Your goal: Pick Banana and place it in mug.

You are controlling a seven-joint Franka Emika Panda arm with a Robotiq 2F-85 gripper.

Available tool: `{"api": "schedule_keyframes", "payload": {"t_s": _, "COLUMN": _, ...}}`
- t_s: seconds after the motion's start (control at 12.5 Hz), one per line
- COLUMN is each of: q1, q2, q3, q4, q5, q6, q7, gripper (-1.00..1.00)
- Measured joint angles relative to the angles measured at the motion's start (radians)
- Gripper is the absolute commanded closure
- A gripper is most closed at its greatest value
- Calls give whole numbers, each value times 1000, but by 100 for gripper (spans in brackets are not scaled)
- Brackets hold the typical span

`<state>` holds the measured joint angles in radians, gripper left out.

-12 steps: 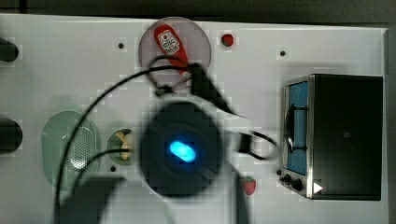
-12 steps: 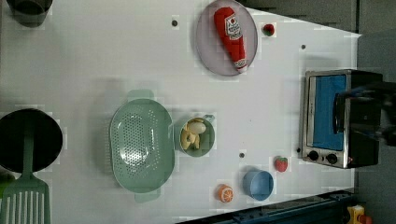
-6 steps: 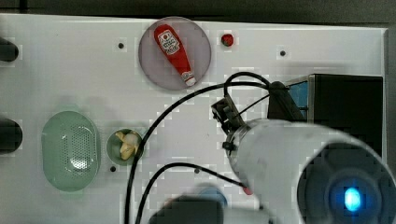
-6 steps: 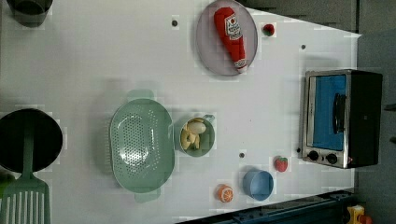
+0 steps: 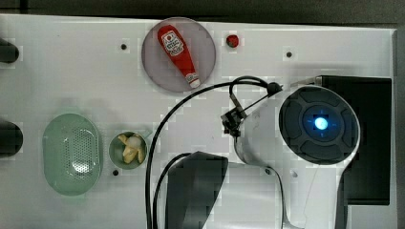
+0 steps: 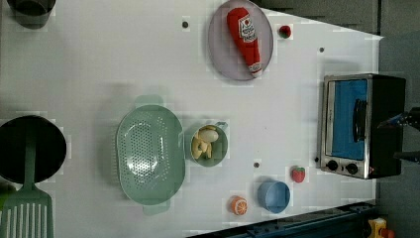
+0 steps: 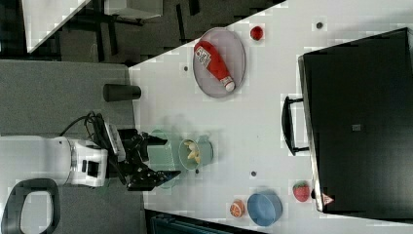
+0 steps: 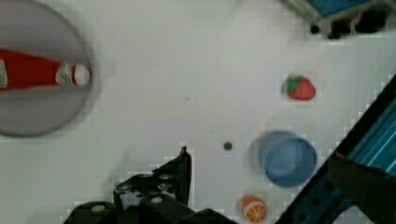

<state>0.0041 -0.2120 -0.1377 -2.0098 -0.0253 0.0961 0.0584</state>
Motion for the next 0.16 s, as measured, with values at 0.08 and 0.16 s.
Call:
{"api": "schedule_keyframes", "payload": {"t_s": 0.08, "q1": 5, "q2": -1, "q3": 6, "q4": 2, "q5": -11, "q6": 2, "q7": -7, "gripper": -100}}
{"api": "schedule_keyframes", "payload": {"t_s": 0.16, "q1": 15, "q2": -3, "q3": 10, "q4": 0, "q5": -17, "q6": -4, "q7": -10, "gripper": -100}}
